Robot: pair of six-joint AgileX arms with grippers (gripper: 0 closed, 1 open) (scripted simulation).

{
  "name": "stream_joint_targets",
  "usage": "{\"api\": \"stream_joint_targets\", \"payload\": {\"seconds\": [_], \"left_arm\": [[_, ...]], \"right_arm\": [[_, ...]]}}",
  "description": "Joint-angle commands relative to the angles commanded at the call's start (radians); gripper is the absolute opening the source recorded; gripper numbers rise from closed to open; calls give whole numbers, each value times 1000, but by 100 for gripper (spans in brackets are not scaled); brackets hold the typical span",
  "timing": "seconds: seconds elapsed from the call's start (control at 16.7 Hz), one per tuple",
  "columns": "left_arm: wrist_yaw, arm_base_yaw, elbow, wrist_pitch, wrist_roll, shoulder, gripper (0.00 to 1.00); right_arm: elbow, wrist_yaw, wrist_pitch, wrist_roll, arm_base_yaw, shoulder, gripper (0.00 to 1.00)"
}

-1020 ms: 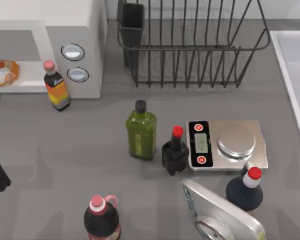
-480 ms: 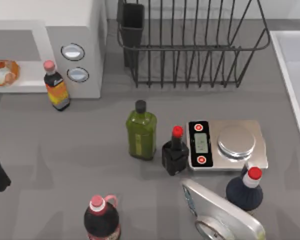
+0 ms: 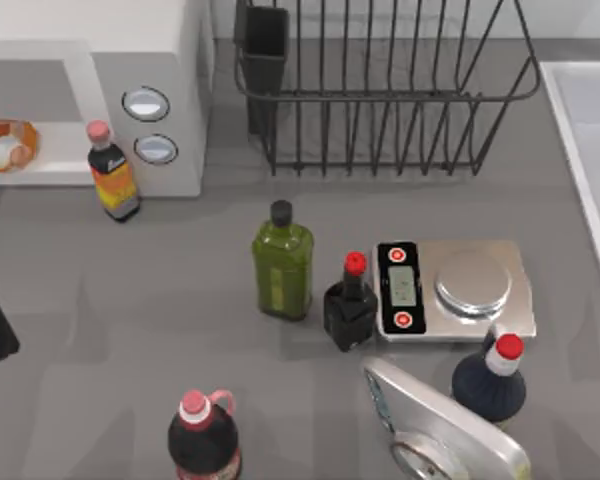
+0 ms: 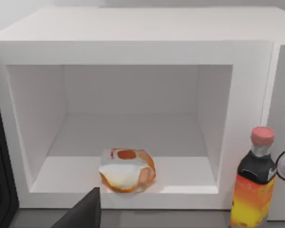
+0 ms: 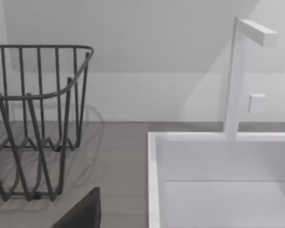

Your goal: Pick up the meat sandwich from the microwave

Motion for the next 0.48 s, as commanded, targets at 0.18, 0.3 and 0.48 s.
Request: {"api": "stream_joint_targets", "payload": {"seconds": [0.18, 0.3, 0.48], "left_arm": [[18, 17, 74, 106, 10, 218, 100], [33, 30, 136, 193, 17, 394, 100], [56, 51, 243, 344, 28, 689, 100]], "right_arm": [[0, 0, 0, 0, 0, 0, 100], [0, 0, 0, 0, 0, 0, 100], [0, 0, 0, 0, 0, 0, 100]]}}
